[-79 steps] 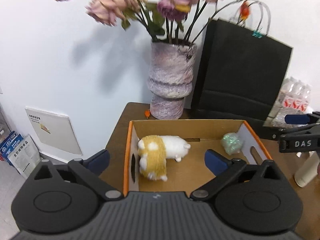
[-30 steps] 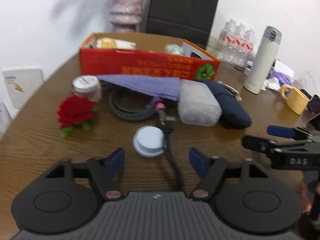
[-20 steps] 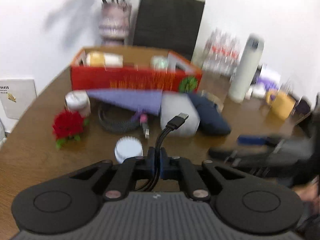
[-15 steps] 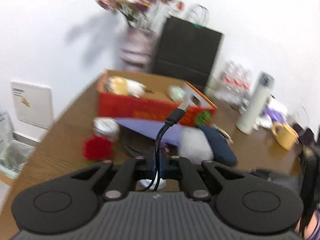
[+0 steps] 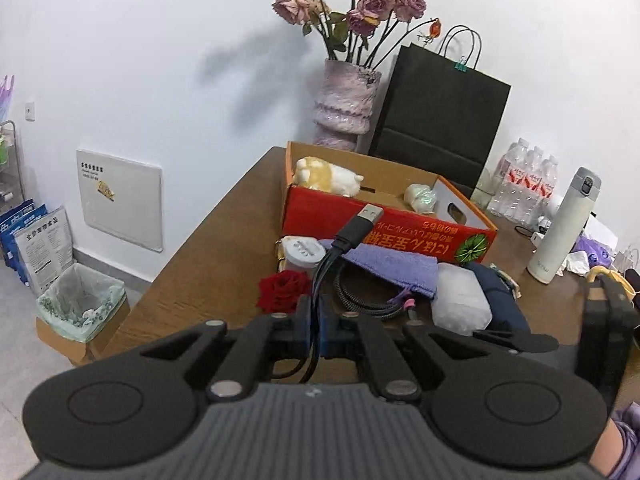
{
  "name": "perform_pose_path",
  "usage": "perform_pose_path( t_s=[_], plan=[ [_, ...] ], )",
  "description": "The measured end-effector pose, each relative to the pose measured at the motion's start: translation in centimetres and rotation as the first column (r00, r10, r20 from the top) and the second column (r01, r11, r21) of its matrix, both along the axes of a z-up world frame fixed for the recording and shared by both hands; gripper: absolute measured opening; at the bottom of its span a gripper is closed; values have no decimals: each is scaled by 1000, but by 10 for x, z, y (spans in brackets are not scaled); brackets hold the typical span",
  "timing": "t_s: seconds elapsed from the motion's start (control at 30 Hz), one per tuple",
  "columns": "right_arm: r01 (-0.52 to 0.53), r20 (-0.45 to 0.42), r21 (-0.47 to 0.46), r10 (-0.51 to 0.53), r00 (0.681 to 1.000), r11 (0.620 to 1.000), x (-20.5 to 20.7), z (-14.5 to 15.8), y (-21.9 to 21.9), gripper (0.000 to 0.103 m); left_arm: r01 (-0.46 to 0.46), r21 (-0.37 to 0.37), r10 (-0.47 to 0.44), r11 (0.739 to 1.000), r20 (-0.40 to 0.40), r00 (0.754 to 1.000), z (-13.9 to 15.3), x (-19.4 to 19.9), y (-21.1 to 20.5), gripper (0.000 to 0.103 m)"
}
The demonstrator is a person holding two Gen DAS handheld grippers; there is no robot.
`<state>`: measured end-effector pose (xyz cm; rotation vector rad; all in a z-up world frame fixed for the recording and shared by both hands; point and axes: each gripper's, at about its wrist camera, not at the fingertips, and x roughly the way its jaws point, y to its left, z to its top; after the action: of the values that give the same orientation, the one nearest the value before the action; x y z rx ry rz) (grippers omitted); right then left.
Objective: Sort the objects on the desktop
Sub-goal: 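Grasp the black cable with the left tool while the right tool grasps the white lid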
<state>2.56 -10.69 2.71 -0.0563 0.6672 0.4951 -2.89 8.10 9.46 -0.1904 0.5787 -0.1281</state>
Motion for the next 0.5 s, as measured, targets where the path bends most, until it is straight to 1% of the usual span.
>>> perform_pose_path(
  t_s=[0.07, 0.13, 0.27, 0.37, 0.43, 0.5],
  plan=[
    [17, 19, 9, -17, 1000, 1000, -8, 4, -7, 37, 16, -6, -16, 1000, 2, 1000, 0, 3, -4, 5],
    [48, 58, 12, -49, 997, 999, -17, 14, -19, 37, 35, -7, -36, 999, -6, 999, -2, 7, -12, 5],
    [120, 100, 34, -123, 987, 992, -29, 31, -50, 37, 105, -18, -105, 994, -7, 994, -3, 15, -35, 5],
    [178, 111, 36, -181, 977, 983, -28, 43, -74, 37, 144, -12, -144, 989, 29, 989, 5, 28, -53, 5],
    [210, 131, 43, -214, 968, 977, -22, 53, -89, 37, 143, -4, -143, 990, 31, 989, 10, 42, -61, 5],
    [235, 168, 44, -239, 956, 971, -15, 65, -102, 37, 153, -2, -153, 988, 54, 987, 23, 59, -68, 5]
  ],
)
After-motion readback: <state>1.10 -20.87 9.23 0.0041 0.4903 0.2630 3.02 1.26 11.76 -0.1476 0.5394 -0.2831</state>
